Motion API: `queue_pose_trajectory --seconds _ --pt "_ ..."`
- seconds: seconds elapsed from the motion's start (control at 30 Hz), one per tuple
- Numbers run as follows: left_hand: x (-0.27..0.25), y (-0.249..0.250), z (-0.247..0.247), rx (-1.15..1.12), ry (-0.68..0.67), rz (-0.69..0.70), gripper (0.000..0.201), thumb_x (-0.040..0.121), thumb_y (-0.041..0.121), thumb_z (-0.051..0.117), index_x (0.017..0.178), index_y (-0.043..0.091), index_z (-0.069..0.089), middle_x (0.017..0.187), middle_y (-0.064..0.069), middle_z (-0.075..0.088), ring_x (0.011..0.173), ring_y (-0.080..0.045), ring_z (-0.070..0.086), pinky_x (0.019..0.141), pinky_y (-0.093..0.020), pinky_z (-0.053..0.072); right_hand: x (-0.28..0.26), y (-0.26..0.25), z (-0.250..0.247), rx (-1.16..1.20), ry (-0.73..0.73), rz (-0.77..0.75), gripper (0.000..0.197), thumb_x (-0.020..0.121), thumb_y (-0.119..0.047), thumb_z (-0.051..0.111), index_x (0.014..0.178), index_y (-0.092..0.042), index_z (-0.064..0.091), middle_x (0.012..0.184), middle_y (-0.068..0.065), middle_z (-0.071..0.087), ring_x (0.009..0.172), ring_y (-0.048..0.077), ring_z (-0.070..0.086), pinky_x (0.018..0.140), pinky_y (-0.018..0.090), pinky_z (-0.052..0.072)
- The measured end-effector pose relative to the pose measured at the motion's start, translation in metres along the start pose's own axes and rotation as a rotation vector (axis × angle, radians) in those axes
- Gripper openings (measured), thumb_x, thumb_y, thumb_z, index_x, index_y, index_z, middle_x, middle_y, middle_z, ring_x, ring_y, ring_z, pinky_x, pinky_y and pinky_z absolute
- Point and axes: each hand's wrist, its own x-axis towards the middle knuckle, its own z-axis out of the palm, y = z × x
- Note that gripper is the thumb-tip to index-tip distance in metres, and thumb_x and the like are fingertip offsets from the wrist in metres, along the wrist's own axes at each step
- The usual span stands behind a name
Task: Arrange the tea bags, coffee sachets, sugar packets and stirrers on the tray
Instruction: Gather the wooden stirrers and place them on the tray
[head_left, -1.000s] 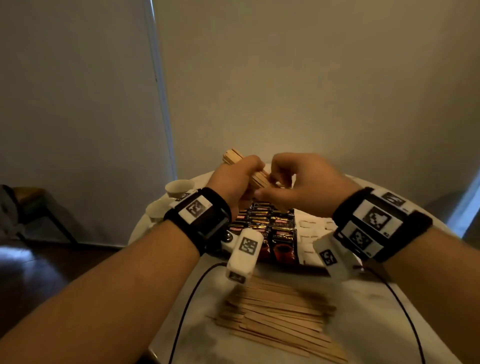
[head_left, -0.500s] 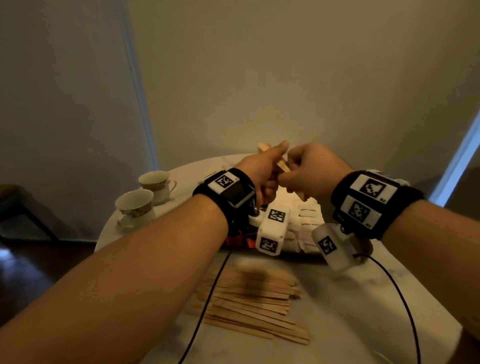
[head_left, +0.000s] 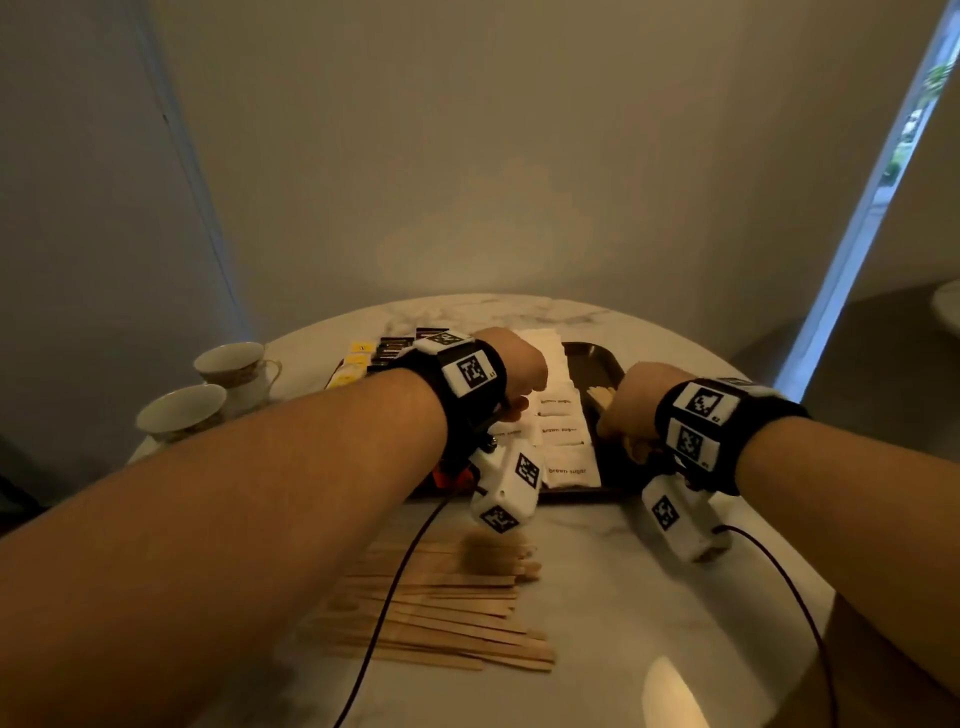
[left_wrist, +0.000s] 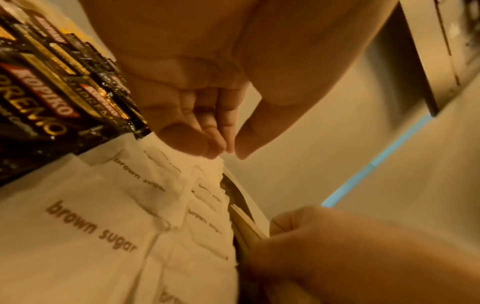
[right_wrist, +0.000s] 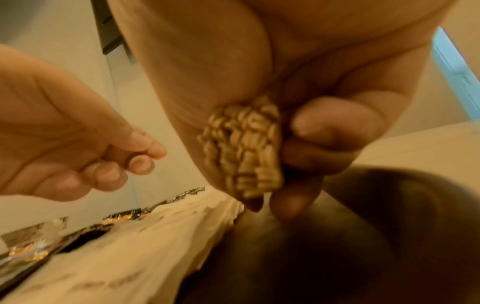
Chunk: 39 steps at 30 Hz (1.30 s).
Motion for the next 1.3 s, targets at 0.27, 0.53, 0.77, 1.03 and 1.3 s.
queue_pose_trajectory --seconds 0.27,0.53,0.77,1.03,1.3 --pt "-0.004 -0.006 0.029 0.4 -0.085 0.245 0.029 0.095 0.013 0.067 0.122 0.006 0.072 0.118 -0.012 0.074 0.093 -0.022 0.07 0.084 -0.034 0.059 -0.004 -0.005 -0.006 -0.185 -0.063 -0.045 0.053 0.089 -0.051 0.073 0.119 -0.008 0.065 0.112 0.008 0.072 0.103 0.022 0.07 0.094 0.033 0.057" --pt "-0.013 -0.001 0.043 0.53 -0.107 0.385 0.025 0.09 0.019 0.076 0.114 0.022 0.078 0.113 0.004 0.072 0.103 -0.017 0.067 0.078 -0.027 0.055 0.001 0.008 -0.022 -0.295 -0.027 -0.159 0.031 0.09 -0.043 0.075 0.101 -0.014 0.07 0.088 0.002 0.072 0.085 0.018 0.07 0.087 0.031 0.059" --pt "-0.016 0.001 0.057 0.848 -0.202 0.456 0.028 0.098 0.02 0.061 0.124 0.016 0.072 0.124 -0.005 0.07 0.115 -0.024 0.066 0.097 -0.034 0.055 0.006 0.02 -0.018 -0.362 -0.13 -0.268 0.027 0.094 -0.026 0.07 0.12 -0.019 0.073 0.111 0.001 0.073 0.1 0.018 0.069 0.092 0.03 0.057" --pt "-0.015 0.002 0.055 0.865 -0.164 0.45 0.029 0.098 0.016 0.059 0.122 0.018 0.074 0.127 -0.005 0.069 0.114 -0.023 0.065 0.091 -0.031 0.054 0.011 0.034 -0.017 -0.253 -0.091 -0.427 0.031 0.096 -0.015 0.064 0.122 -0.028 0.073 0.109 -0.01 0.069 0.092 0.01 0.06 0.082 0.025 0.047" --pt "-0.019 0.002 0.054 0.815 -0.212 0.442 0.03 0.097 0.017 0.063 0.122 0.028 0.075 0.131 0.002 0.068 0.117 -0.02 0.062 0.092 -0.029 0.054 0.033 0.037 -0.025 -0.083 0.011 -0.405 0.032 0.097 -0.01 0.058 0.111 -0.032 0.076 0.108 -0.013 0.067 0.101 0.01 0.06 0.088 0.028 0.048"
